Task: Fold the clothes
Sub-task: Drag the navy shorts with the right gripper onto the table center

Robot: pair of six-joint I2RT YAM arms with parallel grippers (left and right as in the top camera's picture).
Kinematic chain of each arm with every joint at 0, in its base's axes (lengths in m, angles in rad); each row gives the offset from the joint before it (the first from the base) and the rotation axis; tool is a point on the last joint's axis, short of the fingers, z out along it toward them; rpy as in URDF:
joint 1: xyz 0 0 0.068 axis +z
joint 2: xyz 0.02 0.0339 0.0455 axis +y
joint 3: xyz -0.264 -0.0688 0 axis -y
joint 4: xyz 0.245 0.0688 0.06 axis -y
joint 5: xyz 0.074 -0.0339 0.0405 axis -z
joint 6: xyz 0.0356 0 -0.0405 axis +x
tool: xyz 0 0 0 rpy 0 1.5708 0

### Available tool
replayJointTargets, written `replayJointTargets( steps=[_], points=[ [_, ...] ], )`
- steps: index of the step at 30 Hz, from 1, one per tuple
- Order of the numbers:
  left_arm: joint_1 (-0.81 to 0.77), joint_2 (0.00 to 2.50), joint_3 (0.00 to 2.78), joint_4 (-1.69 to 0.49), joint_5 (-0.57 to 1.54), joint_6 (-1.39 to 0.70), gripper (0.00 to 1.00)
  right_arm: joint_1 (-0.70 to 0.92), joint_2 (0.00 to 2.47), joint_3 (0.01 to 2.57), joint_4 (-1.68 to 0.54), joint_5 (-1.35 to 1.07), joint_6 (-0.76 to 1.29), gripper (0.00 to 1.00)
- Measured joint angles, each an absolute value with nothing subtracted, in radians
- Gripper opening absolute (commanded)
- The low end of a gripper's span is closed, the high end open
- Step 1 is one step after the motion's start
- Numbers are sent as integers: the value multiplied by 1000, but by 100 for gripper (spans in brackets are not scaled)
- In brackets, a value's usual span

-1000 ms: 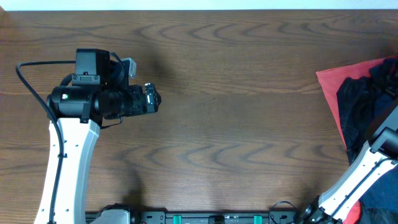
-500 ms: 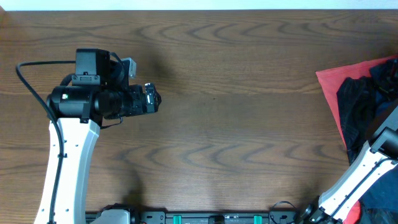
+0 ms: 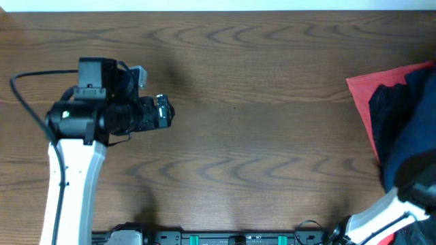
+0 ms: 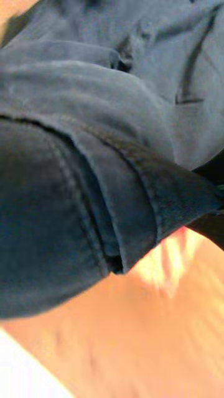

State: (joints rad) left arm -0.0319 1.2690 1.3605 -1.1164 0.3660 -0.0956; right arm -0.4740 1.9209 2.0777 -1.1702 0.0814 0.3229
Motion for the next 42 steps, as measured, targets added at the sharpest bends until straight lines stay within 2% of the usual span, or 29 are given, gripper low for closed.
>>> replayJointTargets(
  steps=[5, 13, 14, 16, 17, 21, 23, 26, 32, 34, 36, 37, 39, 41, 42],
  points=[
    [-32, 1159, 1382, -1117, 294, -92, 98, -239, 1860, 2099, -1168, 23, 311, 1],
    [-32, 999, 1388, -1120, 224, -84, 98, 173, 2019, 2096, -1116, -12, 305, 1],
    [-32, 987, 1388, -1121, 216, -84, 98, 228, 2051, 2096, -1109, -12, 304, 4],
    [-32, 968, 1388, -1126, 198, -83, 98, 320, 2107, 2094, -1102, -17, 304, 17],
    [-32, 958, 1388, -1128, 186, -81, 98, 379, 2143, 2094, -1101, -20, 296, 31],
    [-32, 940, 1388, -1140, 161, -81, 98, 555, 2231, 2086, -1084, -25, 244, 54],
    [-32, 941, 1388, -1143, 153, -81, 98, 632, 2239, 2081, -1080, -6, 213, 59],
    [-32, 947, 1388, -1144, 149, -81, 98, 677, 2226, 2081, -1078, 36, 199, 63],
    [-32, 987, 1388, -1144, 162, -81, 98, 574, 2176, 2081, -1108, 93, 207, 68],
    [-32, 1016, 1388, -1144, 180, -81, 98, 503, 2167, 2082, -1130, 86, 223, 66],
    [-32, 1056, 1388, -1141, 198, -81, 100, 411, 2165, 2082, -1163, 58, 230, 47],
    [-32, 1083, 1388, -1134, 207, -80, 91, 358, 2166, 2080, -1184, 33, 247, 33],
    [-32, 1142, 1388, -1114, 226, -82, 78, 282, 2166, 2067, -1196, -12, 251, 12],
    [-32, 1217, 1389, -1093, 251, -75, 64, 215, 2167, 2035, -1189, -67, 262, 4],
    [-32, 1244, 1389, -1086, 258, -77, 63, 195, 2167, 2009, -1171, -94, 268, 1]
  ],
)
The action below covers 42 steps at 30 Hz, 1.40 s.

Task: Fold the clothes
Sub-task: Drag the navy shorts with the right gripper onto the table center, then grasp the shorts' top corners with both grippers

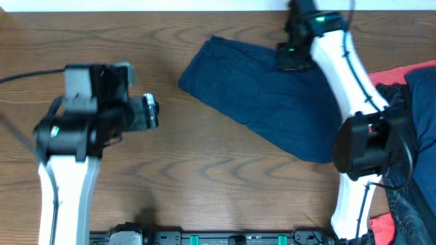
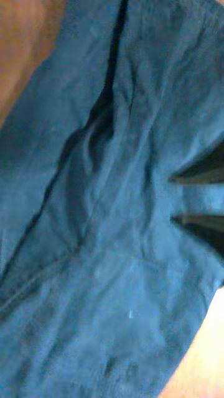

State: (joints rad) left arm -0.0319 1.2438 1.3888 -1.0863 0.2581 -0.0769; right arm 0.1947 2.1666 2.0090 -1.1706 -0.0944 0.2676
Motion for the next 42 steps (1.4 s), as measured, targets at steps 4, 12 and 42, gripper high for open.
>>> replayJointTargets(
  steps=[4, 12, 42],
  points=[
    [-32, 1343, 1388, -1071, 284, -70, 62, 179, 2190, 1860, -1039, -202, 301, 1],
    [-32, 1388, 1389, -1040, 316, -70, 63, 279, 2231, 1623, -812, -337, 405, 1],
    [-151, 1948, 1388, -538, 482, -39, 6, 369, 1904, 1522, -1029, -202, 155, 1]
  ],
)
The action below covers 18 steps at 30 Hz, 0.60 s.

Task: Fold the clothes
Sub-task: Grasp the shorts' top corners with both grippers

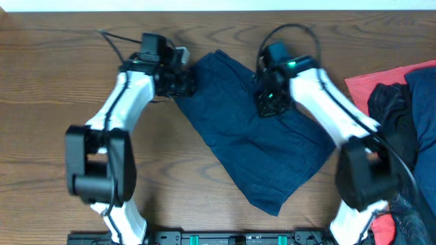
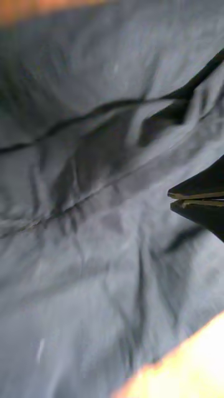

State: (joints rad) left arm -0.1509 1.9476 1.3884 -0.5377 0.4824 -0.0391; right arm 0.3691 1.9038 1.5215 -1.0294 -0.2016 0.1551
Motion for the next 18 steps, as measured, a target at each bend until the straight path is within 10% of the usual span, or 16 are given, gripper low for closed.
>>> replayJointTargets(
  steps=[18],
  points=[
    [-84, 2061, 1407, -851, 90, -181, 6, 329, 1851, 1176, -899, -236, 332, 2]
  ],
)
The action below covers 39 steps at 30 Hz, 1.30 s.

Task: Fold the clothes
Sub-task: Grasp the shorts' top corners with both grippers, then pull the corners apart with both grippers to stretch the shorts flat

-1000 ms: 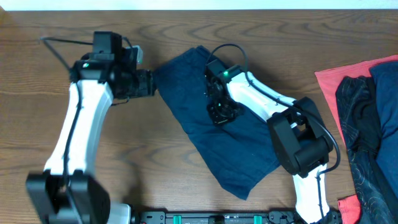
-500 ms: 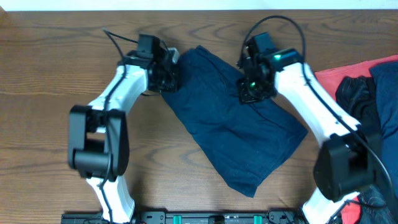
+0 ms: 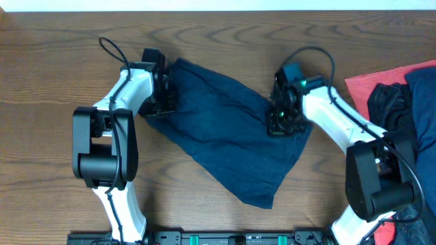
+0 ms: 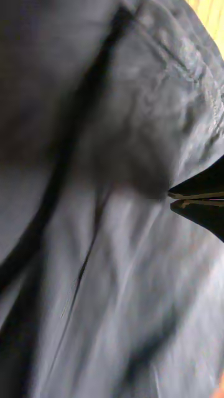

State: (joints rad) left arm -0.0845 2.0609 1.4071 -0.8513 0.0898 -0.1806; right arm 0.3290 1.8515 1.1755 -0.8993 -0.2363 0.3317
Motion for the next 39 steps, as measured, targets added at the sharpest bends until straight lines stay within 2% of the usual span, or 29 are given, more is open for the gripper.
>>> replayJointTargets(
  steps=[7, 10, 15, 19, 23, 26, 29, 39],
  points=[
    [-73, 2045, 1407, -879, 67, -221, 6, 299, 1832, 1052, -748, -112, 470, 1],
    [-55, 2005, 1401, -885, 67, -230, 7, 229, 1832, 1045, -599, -86, 500, 1],
    [-17, 1877, 1400, -893, 44, -235, 17, 68, 1848, 1045, -408, -69, 487, 2],
    [-11, 1777, 1400, -873, 37, -234, 42, -26, 1850, 1112, -489, -173, 378, 21],
    [-11, 1733, 1400, -789, 85, -196, 63, -62, 1850, 1238, -647, -304, 276, 26],
    [-11, 1746, 1400, -705, 162, -142, 71, -67, 1850, 1296, -697, -383, 220, 30],
    [-12, 1785, 1400, -615, 217, -94, 77, -67, 1850, 1314, -724, -465, 170, 32],
    [-12, 1994, 1400, -363, 275, 2, 77, -67, 1850, 1314, -820, -597, 112, 31]
  ],
)
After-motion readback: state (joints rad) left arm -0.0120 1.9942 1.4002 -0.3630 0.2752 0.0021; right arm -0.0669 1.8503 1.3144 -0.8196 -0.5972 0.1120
